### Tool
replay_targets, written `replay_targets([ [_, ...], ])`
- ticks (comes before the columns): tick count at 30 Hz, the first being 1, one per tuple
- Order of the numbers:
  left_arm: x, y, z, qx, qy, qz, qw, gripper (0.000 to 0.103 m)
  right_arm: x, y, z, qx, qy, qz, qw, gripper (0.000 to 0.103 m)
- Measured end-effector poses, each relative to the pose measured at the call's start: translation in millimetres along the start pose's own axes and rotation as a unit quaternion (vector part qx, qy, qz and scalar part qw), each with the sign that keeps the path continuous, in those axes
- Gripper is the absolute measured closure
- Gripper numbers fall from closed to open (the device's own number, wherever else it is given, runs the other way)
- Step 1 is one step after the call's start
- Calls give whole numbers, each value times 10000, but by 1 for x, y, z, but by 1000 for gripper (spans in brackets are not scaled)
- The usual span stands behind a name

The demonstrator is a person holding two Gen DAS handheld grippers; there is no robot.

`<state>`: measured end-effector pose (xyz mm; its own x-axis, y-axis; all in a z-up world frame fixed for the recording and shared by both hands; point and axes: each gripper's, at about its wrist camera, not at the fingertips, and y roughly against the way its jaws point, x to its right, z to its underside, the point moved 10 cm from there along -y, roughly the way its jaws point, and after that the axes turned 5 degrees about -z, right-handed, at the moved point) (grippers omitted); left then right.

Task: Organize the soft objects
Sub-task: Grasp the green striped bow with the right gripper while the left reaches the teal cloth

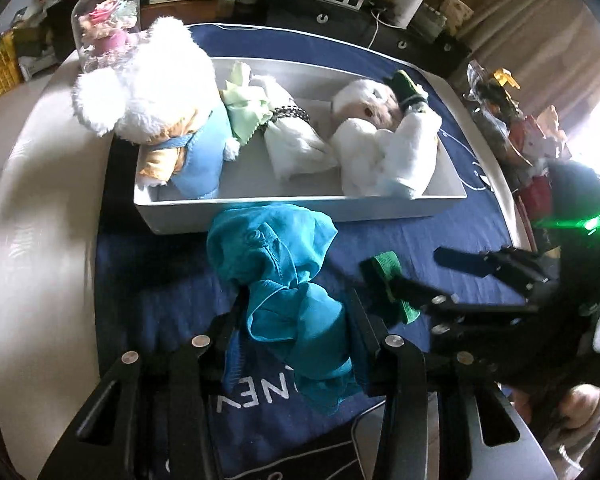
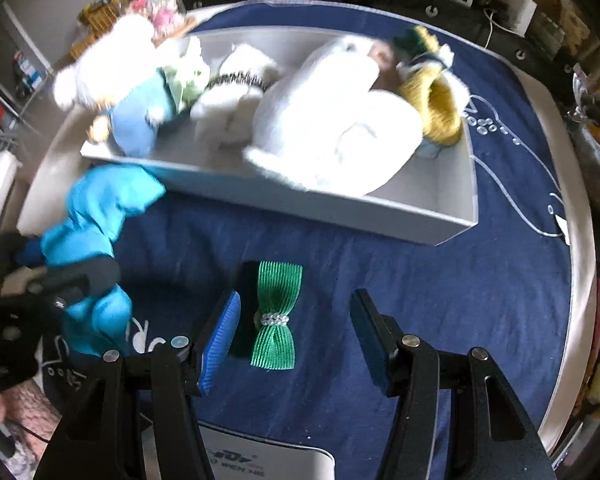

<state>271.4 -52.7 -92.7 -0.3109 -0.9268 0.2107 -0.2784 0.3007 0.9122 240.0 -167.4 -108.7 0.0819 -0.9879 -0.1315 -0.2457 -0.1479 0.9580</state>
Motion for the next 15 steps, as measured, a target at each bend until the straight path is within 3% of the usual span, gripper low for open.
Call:
replay_targets([
  [8, 2, 0, 0, -16, -25, 13, 10000, 60, -7, -25, 11, -484, 45, 169, 9987, 0],
  [15, -1, -2, 0, -4, 28, -31, 10000, 60, -21, -24, 12, -421, 332, 179, 9984, 0],
])
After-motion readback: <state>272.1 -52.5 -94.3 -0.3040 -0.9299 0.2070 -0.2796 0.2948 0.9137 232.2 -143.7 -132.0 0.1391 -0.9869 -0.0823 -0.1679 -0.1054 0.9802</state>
